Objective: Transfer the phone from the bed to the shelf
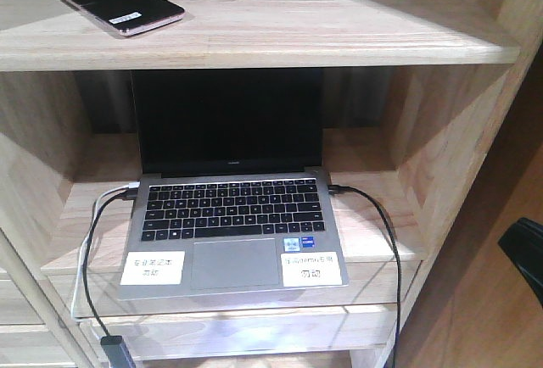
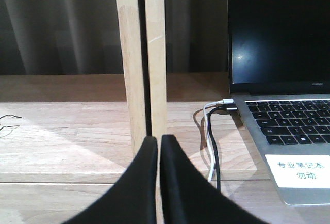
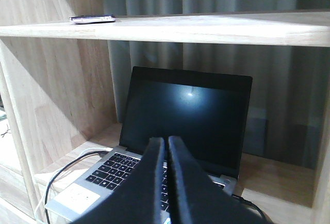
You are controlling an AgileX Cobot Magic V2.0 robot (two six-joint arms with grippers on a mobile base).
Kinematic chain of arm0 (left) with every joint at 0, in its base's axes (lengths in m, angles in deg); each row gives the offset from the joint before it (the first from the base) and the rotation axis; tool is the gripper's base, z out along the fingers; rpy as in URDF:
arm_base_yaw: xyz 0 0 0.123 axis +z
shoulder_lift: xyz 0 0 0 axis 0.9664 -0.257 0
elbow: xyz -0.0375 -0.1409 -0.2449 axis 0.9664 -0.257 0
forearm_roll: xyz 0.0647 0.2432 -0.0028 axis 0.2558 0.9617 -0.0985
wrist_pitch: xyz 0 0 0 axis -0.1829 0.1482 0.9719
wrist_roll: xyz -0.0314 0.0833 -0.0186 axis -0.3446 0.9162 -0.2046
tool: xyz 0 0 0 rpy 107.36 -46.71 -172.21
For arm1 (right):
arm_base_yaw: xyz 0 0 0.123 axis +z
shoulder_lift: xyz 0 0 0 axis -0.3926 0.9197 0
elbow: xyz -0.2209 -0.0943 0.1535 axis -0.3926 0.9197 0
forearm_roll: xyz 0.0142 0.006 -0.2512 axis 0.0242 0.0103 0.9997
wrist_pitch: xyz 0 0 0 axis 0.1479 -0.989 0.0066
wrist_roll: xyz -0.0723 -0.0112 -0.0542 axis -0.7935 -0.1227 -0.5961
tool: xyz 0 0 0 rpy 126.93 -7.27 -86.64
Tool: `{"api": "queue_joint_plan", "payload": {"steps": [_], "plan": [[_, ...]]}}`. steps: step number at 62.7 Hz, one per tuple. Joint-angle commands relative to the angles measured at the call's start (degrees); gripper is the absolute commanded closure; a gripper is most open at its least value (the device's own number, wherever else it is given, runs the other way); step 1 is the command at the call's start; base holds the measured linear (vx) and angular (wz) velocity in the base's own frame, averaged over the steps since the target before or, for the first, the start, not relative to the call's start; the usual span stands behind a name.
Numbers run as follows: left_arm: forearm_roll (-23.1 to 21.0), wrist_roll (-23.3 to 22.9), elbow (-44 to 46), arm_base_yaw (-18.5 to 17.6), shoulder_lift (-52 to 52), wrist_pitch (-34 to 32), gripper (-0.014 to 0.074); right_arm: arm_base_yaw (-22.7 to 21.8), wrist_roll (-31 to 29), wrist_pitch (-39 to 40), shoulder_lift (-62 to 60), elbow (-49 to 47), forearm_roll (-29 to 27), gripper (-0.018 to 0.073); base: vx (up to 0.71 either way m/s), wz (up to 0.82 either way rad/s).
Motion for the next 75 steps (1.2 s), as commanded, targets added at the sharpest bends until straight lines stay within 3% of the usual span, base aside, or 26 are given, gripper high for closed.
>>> {"api": "queue_joint_plan", "payload": {"steps": [1,18,26,30,44,48,61,75], "plan": [[-0.53,0.0,-0.41,0.02,0.48,-3.99,0.0595,-0.34,-0.26,3.86,0.38,-1.56,-0.32,0.0564,0.0,0.0],[-0.53,0.0,-0.41,0.02,0.48,-3.99,0.0595,-0.34,-0.37,3.86,0.38,-1.56,-0.17,0.0564,0.0,0.0],[-0.53,0.0,-0.41,0.02,0.48,-3.99,0.0595,-0.34,0.63,3.86,0.38,-1.56,2.65,0.0564,0.0,0.0],[-0.53,0.0,-0.41,0.02,0.48,-3.99,0.0595,-0.34,3.19,3.86,0.38,-1.56,6.22,0.0564,0.0,0.0],[-0.53,0.0,-0.41,0.02,0.48,-3.99,0.0595,-0.34,22.89,3.86,0.38,-1.56,25.87,0.0564,0.0,0.0],[-0.53,0.0,-0.41,0.02,0.48,-3.99,0.0595,-0.34,25.62,3.86,0.38,-1.56,29.25,0.0564,0.0,0.0],[-0.53,0.0,-0.41,0.02,0.48,-3.99,0.0595,-1.48,22.81,3.86,0.38,-1.56,30.43,0.0564,0.0,0.0],[-0.53,0.0,-0.41,0.02,0.48,-3.99,0.0595,-11.2,22.71,3.8,0.24,-1.56,30.43,0.0564,0.0,0.0]]}}
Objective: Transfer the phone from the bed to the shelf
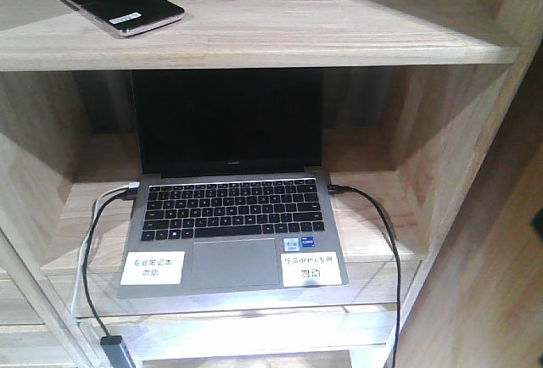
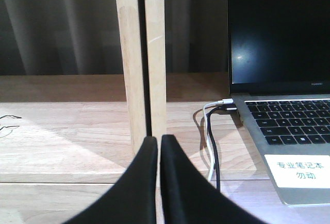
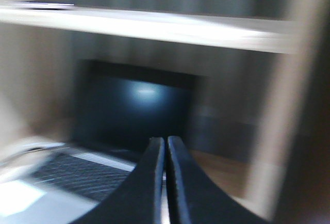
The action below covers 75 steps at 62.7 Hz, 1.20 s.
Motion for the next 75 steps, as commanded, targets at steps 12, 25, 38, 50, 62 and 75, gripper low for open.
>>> {"api": "queue_joint_plan", "payload": {"steps": [12,25,38,50,62,75], "plan": [[-0.53,0.0,-0.41,0.02,0.48,-3.99,0.0595,-11.76,-0.63,4.4,-3.78,2.57,0.14,0.0564,0.0,0.0],[-0.53,0.0,-0.41,0.02,0.48,-3.99,0.0595,-19.4,-0.49,4.29,-10.81,9.24,-0.19,0.0564,0.0,0.0],[-0.53,0.0,-0.41,0.02,0.48,-3.99,0.0595,-23.08,-0.49,4.29,-15.24,14.65,-0.19,0.0564,0.0,0.0],[-0.53,0.0,-0.41,0.02,0.48,-3.99,0.0595,-24.13,-0.49,6.51,-19.04,21.05,-0.19,0.0564,0.0,0.0],[-0.53,0.0,-0.41,0.02,0.48,-3.99,0.0595,-24.05,-0.23,4.97,-18.91,21.74,-0.19,0.0564,0.0,0.0],[-0.53,0.0,-0.41,0.02,0.48,-3.99,0.0595,-24.05,-0.23,5.28,-18.91,21.74,-0.19,0.0564,0.0,0.0]]}}
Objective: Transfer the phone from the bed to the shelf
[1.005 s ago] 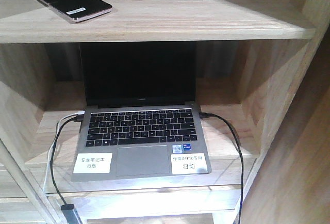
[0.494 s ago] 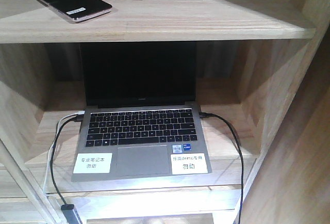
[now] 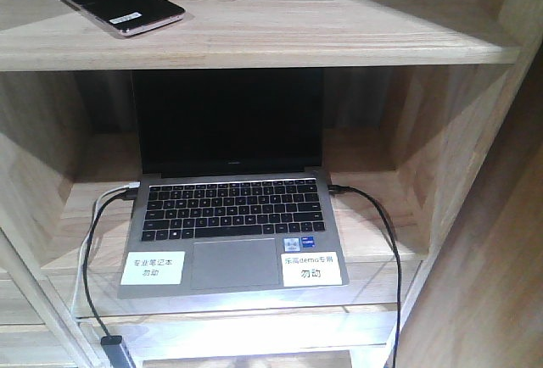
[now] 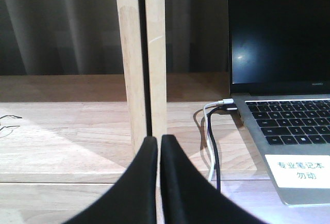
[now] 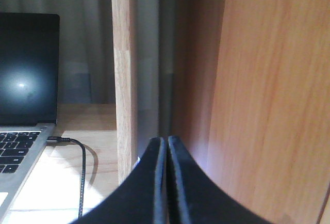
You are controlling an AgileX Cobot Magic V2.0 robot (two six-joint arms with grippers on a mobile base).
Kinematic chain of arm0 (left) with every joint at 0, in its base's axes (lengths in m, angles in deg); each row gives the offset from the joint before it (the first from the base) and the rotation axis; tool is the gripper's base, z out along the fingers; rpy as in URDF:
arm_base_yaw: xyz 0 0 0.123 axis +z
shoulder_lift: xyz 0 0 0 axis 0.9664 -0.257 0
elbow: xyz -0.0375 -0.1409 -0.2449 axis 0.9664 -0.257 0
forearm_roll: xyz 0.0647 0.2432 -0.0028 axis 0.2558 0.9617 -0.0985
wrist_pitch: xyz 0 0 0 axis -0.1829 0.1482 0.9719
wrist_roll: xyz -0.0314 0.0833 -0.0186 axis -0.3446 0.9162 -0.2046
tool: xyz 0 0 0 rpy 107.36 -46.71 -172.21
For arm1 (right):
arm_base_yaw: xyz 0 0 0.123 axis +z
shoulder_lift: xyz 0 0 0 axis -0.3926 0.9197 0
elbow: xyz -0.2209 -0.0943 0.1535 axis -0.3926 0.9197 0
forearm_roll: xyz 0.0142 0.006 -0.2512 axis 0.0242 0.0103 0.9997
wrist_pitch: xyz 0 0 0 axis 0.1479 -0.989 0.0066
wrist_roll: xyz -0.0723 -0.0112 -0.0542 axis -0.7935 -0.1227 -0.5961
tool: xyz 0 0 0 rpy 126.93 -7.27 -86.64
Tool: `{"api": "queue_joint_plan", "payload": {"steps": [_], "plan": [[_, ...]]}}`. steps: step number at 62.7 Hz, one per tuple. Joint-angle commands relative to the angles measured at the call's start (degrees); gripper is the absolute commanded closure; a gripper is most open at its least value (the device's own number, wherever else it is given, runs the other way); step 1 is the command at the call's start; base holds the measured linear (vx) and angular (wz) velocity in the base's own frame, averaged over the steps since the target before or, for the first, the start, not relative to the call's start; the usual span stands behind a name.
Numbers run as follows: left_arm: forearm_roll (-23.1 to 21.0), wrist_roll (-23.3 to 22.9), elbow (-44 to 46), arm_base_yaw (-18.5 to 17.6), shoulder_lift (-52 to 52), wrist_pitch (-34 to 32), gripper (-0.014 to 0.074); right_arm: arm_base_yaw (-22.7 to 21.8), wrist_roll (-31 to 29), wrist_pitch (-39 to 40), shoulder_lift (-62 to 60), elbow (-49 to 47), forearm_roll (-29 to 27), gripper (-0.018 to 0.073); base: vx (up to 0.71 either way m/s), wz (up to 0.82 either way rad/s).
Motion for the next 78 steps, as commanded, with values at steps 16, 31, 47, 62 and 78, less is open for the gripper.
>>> {"api": "queue_joint_plan", "payload": {"steps": [16,31,47,62,78], "plan": [[-0.53,0.0,-0.41,0.02,0.48,-3.99,0.0595,-0.3,-0.09,4.43,-0.62,0.59,-0.01,0.0564,0.0,0.0],[-0.53,0.0,-0.41,0.02,0.48,-3.99,0.0595,-0.3,-0.09,4.43,-0.62,0.59,-0.01,0.0564,0.0,0.0],[-0.53,0.0,-0.41,0.02,0.48,-3.99,0.0595,-0.3,-0.09,4.43,-0.62,0.59,-0.01,0.0564,0.0,0.0],[-0.53,0.0,-0.41,0.02,0.48,-3.99,0.0595,-0.3,-0.09,4.43,-0.62,0.59,-0.01,0.0564,0.0,0.0],[-0.53,0.0,-0.41,0.02,0.48,-3.99,0.0595,-0.3,-0.09,4.43,-0.62,0.59,-0.01,0.0564,0.0,0.0]]}}
